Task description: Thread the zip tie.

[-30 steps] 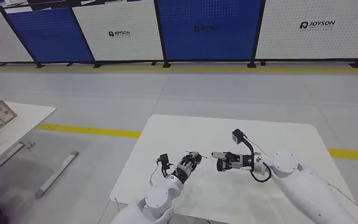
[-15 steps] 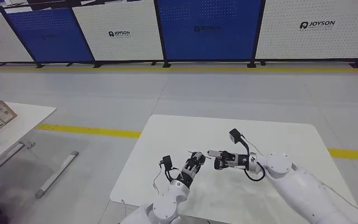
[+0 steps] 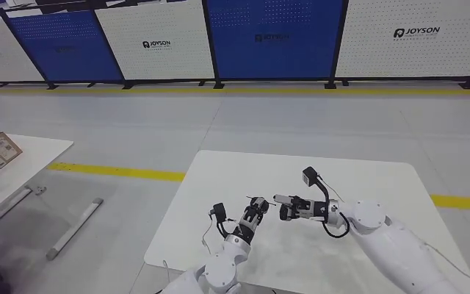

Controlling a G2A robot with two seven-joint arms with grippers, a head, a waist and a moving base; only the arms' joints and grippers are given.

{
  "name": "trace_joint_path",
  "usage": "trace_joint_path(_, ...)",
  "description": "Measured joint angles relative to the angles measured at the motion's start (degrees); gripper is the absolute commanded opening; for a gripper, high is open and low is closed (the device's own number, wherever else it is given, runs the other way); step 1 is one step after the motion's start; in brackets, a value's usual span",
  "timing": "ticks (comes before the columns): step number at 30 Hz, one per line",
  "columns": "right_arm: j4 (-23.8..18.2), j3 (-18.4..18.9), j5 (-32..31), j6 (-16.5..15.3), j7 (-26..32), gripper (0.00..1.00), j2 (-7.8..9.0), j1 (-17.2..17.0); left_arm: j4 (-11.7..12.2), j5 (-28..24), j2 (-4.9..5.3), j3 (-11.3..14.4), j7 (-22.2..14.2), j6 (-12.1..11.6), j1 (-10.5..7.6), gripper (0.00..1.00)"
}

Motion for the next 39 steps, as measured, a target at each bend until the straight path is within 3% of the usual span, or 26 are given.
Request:
trace_joint_path(5,-0.5,0.2,-0.3,0.6,-0.9,1.0,0.0,-0.6,0.0,0.1,-0.05,-0.2,-0.4,0.0,0.09,0.0)
trace_joint_path(6,-0.8,0.5,-0.5,0.9,-1.3,0.79,0.03,-0.9,0.0,0.2,-0.1,-0.3,-0.5,-0.1,0.17,0.0)
trace_joint_path(7,-1.1,1.0,-0.5,1.2,-1.4,0.5,0.1,-1.2,-0.1,0.4,-0.19,-0.4,-0.6,-0.2,0.31,0.0)
trace_joint_path(9,-1.2,1.8,-0.2,1.5,-1.1,0.47,0.22,-1.6,-0.1,0.6,-0.33,-0.6,-0.7,-0.4,0.49,0.0)
trace_joint_path(12,-1.4,2.9,-0.4,2.0,-0.9,0.29,0.39,-2.1,-0.2,0.8,-0.59,-0.8,-0.5,-0.4,0.66,0.0)
trace_joint_path(14,-1.6,3.6,-0.6,2.4,-0.7,0.26,0.5,-2.5,-0.2,0.8,-0.77,-1.0,-0.6,-0.3,0.75,0.0)
trace_joint_path(19,-1.9,4.6,-1.1,4.0,0.2,0.33,0.46,-3.1,-0.2,1.3,-1.16,-1.3,-1.2,-0.1,1.05,0.0)
trace_joint_path(29,-1.2,5.3,-1.6,5.0,1.7,0.31,-0.43,-3.2,-0.5,2.6,-1.85,-1.7,-1.8,0.4,1.74,0.0)
trace_joint_path(33,-0.8,5.6,-1.9,5.0,2.1,0.18,-0.78,-3.2,-0.5,2.9,-2.12,-2.0,-2.0,0.4,1.93,0.0)
trace_joint_path(35,-0.6,5.8,-2.1,5.0,2.2,0.01,-0.92,-3.3,-0.5,3.0,-2.28,-2.2,-2.0,0.5,1.96,0.0)
trace_joint_path(39,-0.4,6.3,-2.3,4.9,2.3,0.0,-1.14,-3.5,-0.3,3.3,-2.57,-2.4,-2.1,0.6,2.03,0.0)
